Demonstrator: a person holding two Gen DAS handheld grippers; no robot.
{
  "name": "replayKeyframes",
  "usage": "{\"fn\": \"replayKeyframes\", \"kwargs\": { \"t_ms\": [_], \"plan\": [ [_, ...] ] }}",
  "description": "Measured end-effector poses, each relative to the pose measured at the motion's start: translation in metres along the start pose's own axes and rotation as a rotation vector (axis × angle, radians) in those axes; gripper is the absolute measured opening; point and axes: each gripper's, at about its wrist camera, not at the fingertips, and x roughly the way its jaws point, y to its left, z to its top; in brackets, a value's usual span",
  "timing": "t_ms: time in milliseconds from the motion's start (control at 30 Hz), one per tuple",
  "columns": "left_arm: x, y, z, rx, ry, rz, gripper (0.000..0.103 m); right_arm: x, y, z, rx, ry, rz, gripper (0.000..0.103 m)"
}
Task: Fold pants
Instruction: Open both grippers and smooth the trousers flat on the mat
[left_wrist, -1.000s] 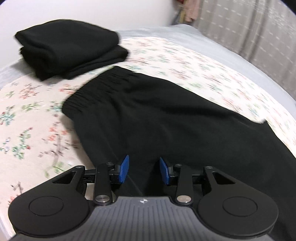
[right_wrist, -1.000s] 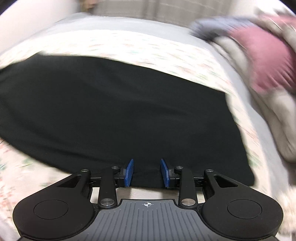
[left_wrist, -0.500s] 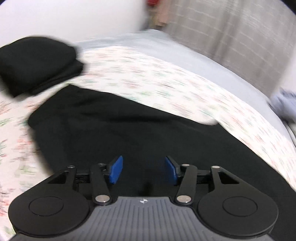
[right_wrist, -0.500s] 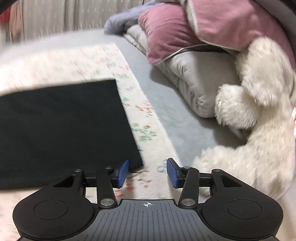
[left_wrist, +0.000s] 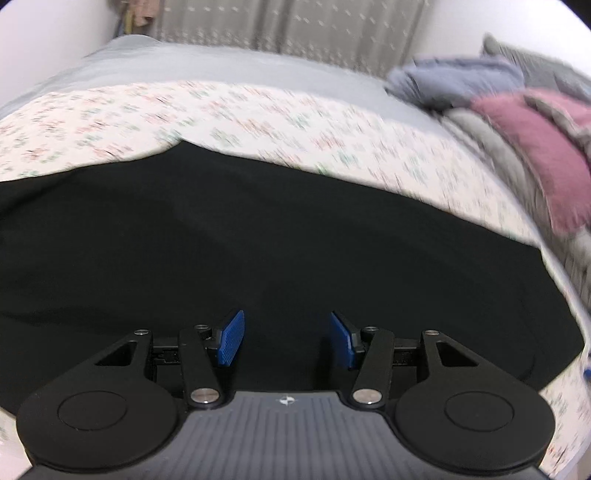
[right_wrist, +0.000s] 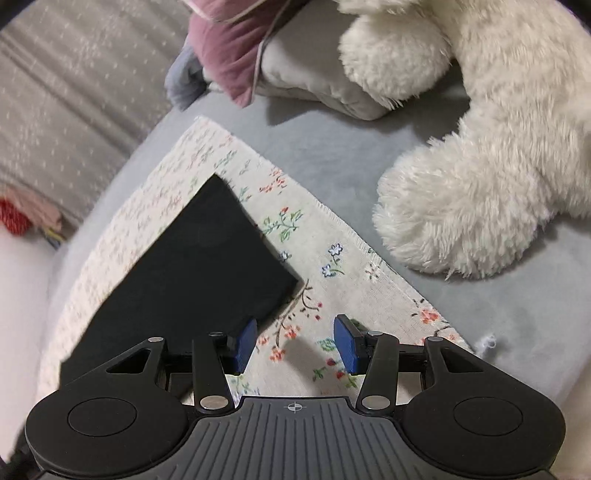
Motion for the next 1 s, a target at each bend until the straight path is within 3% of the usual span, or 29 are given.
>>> {"fn": "replayKeyframes", "kwargs": {
  "t_ms": [167, 300, 467, 600, 733, 833, 900, 1000],
  "plan": [
    [0.011, -0.023, -0.013, 0.130, -0.016, 0.018, 0.059, 0.019, 0.004, -0.003, 0.071, -0.060, 0.040, 0.048],
    [0.017, -0.030, -0.014, 0.152, -0.018, 0.022, 0.061, 0.031, 0.009, -0.011, 0.153, -0.111, 0.098, 0.048],
    [0.026, -0.038, -0.009, 0.146, -0.017, 0.001, 0.061, 0.041, 0.019, -0.017, 0.160, -0.187, 0.073, 0.047],
    [0.027, -0.044, -0.008, 0.159, -0.020, -0.001, 0.061, 0.049, 0.026, -0.021, 0.157, -0.251, 0.046, 0.039],
    [0.027, -0.042, -0.007, 0.151, -0.014, -0.011, 0.061, 0.055, 0.020, -0.017, 0.246, -0.248, 0.068, 0.009],
    [0.026, -0.038, -0.006, 0.139, -0.007, -0.024, 0.061, 0.055, 0.016, -0.015, 0.318, -0.249, 0.104, 0.005],
    [0.026, -0.037, -0.003, 0.125, 0.000, -0.035, 0.061, 0.046, 0.034, -0.016, 0.233, -0.328, 0.075, 0.005],
    [0.026, -0.027, 0.004, 0.059, 0.015, -0.083, 0.061, 0.030, 0.084, -0.024, -0.006, -0.476, 0.031, 0.005]
  ]
}}
